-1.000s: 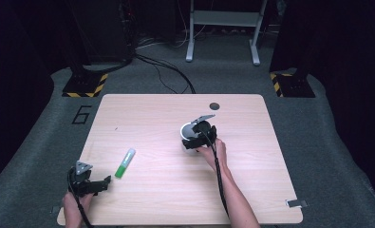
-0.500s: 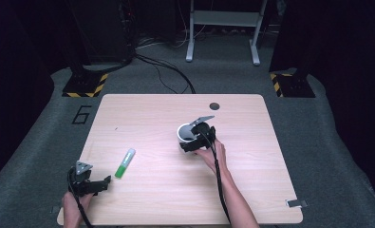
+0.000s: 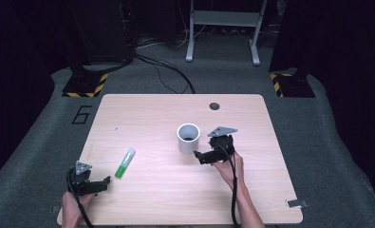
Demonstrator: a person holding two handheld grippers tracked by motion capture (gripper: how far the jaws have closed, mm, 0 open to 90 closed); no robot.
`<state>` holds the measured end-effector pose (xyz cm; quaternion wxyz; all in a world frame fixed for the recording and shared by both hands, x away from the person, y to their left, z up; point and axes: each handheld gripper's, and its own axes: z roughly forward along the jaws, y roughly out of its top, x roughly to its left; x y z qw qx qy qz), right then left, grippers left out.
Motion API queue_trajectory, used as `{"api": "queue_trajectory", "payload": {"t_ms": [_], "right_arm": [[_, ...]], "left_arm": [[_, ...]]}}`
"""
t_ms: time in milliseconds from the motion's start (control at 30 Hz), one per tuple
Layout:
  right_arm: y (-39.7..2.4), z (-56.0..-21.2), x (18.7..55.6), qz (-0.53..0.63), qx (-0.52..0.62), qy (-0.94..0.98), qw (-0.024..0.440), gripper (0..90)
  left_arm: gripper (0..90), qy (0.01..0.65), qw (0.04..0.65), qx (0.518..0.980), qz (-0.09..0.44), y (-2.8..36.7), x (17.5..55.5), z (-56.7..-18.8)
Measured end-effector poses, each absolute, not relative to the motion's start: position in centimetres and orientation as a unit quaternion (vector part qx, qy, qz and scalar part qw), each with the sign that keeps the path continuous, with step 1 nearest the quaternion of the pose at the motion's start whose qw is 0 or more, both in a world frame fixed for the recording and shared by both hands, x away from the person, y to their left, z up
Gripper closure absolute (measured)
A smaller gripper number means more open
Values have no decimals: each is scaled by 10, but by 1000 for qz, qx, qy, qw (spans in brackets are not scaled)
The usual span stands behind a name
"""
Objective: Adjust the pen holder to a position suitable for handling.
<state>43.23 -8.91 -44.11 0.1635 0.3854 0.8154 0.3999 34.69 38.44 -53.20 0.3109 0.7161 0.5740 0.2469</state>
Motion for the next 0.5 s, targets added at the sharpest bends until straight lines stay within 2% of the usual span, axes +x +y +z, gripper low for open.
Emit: {"api": "queue_trajectory", "payload": {"t_ms": [500], "right_arm": [[-186,-487,383,360,476,780,187,0]], "left_arm": [[1,558,347,713,243,372,343,-509]]}}
